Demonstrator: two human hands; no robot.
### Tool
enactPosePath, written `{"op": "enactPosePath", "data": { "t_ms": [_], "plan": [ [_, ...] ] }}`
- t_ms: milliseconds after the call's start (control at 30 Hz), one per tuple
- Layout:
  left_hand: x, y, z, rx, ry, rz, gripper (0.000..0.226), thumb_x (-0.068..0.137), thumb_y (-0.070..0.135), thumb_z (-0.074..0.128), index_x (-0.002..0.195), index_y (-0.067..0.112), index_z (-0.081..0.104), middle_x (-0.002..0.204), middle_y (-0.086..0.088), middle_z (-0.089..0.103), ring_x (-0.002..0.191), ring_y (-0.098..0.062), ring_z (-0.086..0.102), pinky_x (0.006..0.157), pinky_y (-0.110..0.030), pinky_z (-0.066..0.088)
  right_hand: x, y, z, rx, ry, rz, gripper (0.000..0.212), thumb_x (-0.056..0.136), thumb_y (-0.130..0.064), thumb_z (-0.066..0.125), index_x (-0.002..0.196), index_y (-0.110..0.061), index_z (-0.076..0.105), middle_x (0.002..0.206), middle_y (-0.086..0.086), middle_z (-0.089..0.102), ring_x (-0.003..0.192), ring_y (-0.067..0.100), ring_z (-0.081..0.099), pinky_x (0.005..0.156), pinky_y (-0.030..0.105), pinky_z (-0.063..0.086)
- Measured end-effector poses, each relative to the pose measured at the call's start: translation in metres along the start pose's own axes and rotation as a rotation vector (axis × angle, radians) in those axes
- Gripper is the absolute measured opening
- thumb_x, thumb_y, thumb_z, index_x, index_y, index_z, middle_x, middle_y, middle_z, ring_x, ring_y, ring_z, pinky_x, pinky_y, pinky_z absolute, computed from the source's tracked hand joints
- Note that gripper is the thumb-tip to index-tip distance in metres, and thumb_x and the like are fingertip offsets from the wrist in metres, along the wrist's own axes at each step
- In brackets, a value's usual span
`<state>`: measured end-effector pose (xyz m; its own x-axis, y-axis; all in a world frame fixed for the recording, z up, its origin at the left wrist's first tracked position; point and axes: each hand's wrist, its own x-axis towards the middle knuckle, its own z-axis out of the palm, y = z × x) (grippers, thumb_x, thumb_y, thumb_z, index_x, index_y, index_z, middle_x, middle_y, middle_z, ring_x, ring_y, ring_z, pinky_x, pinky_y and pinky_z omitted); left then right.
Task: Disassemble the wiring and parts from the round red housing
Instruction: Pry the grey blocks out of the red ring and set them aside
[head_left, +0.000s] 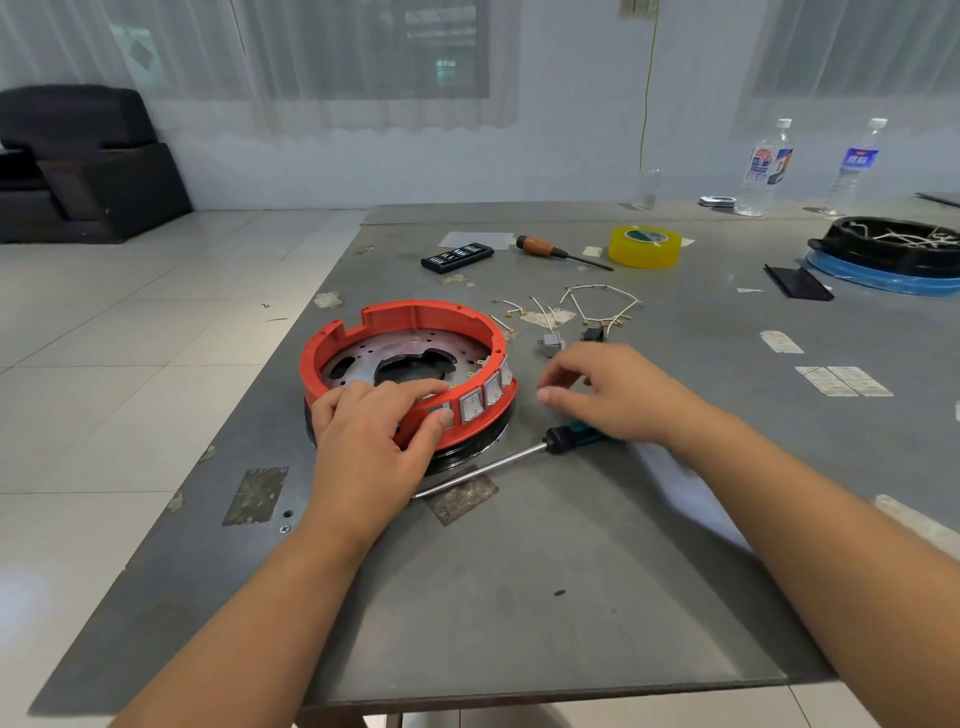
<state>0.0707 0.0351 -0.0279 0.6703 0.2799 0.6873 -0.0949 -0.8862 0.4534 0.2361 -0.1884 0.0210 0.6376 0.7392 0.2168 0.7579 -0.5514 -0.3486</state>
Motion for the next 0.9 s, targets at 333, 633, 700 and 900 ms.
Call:
{"op": "enactPosePath", "data": {
  "t_ms": [333,633,700,900],
  "plan": [
    [-0.002,-0.002,0.001,0.089,0.010,-0.009,0.042,0.095,0.064,0.051,0.120,0.041,0.075,0.086,0.015,0.065,0.103,-0.013,0.051,0.097,-0.030,0.019,-0.026,0.000,0.014,-0.255,-0.195,-0.070,0.059,0.078,-0.089,0.035,0.115,-0.047,0.055,0.115,-0.016,0.055,0.111,0.009,0.052,0.109,0.040,0.031],
    [-0.001,-0.003,-0.006,0.140,0.056,-0.064,0.042,0.092,0.069,0.053,0.112,0.042,0.079,0.082,0.013,0.064,0.098,-0.016,0.048,0.098,-0.030,0.019,-0.027,-0.001,0.013,-0.324,-0.169,-0.186,0.046,0.094,-0.070,0.034,0.120,-0.047,0.064,0.114,-0.012,0.054,0.110,0.011,0.052,0.106,0.037,0.032],
    [-0.001,-0.004,-0.007,0.125,0.066,-0.078,0.039,0.092,0.064,0.058,0.111,0.039,0.080,0.088,0.011,0.065,0.104,-0.016,0.047,0.100,-0.032,0.020,-0.027,0.001,0.014,-0.330,-0.139,-0.209,0.043,0.097,-0.066,0.034,0.120,-0.046,0.064,0.112,-0.012,0.053,0.108,0.010,0.052,0.109,0.036,0.029],
    [-0.002,-0.008,-0.012,0.071,0.062,-0.141,0.026,0.093,0.052,0.063,0.111,0.040,0.078,0.108,0.025,0.067,0.125,-0.015,0.041,0.111,-0.054,0.026,-0.031,0.010,0.010,-0.252,0.008,-0.194,0.049,0.098,-0.064,0.029,0.114,-0.041,0.068,0.104,-0.010,0.053,0.092,0.013,0.054,0.093,0.037,0.038]
  ]
}}
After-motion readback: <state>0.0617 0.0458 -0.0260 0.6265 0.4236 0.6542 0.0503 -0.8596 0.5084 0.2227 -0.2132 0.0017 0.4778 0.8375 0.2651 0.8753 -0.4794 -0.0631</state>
